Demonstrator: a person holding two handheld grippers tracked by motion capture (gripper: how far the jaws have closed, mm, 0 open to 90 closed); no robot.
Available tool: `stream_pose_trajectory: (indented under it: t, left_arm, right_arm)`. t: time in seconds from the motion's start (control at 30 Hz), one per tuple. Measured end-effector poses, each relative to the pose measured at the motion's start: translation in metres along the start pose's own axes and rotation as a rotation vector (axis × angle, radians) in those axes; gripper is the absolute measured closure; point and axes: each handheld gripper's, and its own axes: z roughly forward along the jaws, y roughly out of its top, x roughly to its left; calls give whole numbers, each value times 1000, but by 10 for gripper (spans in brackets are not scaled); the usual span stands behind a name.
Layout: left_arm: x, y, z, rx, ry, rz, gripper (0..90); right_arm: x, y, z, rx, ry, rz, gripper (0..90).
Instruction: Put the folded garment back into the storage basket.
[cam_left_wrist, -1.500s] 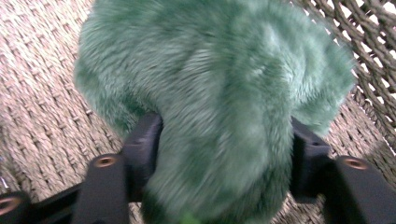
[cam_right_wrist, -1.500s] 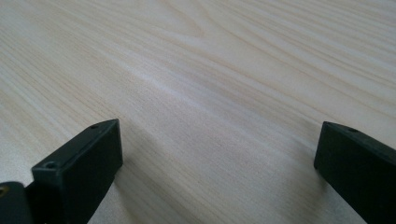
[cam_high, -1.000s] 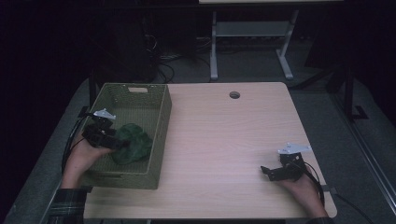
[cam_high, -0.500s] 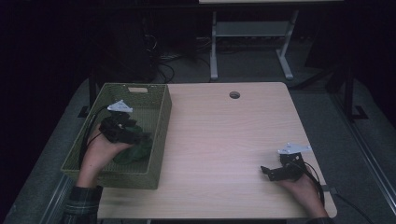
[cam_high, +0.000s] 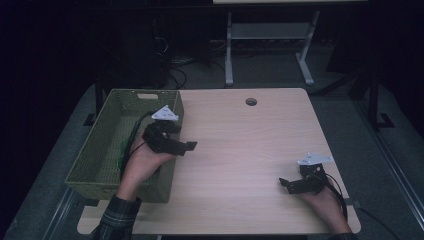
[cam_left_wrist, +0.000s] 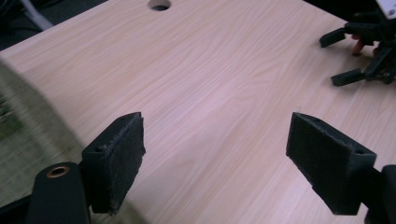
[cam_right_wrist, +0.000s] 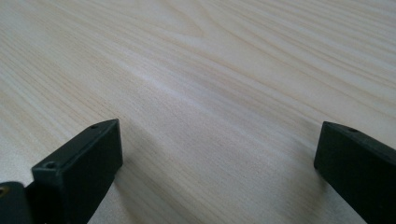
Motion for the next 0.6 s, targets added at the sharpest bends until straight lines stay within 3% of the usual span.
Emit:
stream_pose_trajectory:
  t: [0.3, 0.37, 0.6]
  left_arm:
    - [-28, 5, 41, 5, -52, 49, 189]
    - [-34, 2, 51, -2, -59, 41, 189]
    - [-46, -11, 82, 6, -85, 68, 180]
  right_arm:
    - [0, 0, 0, 0, 0, -1, 8]
    - [0, 0, 0, -2, -1, 0, 8]
    - [0, 0, 0, 0, 0, 0, 8]
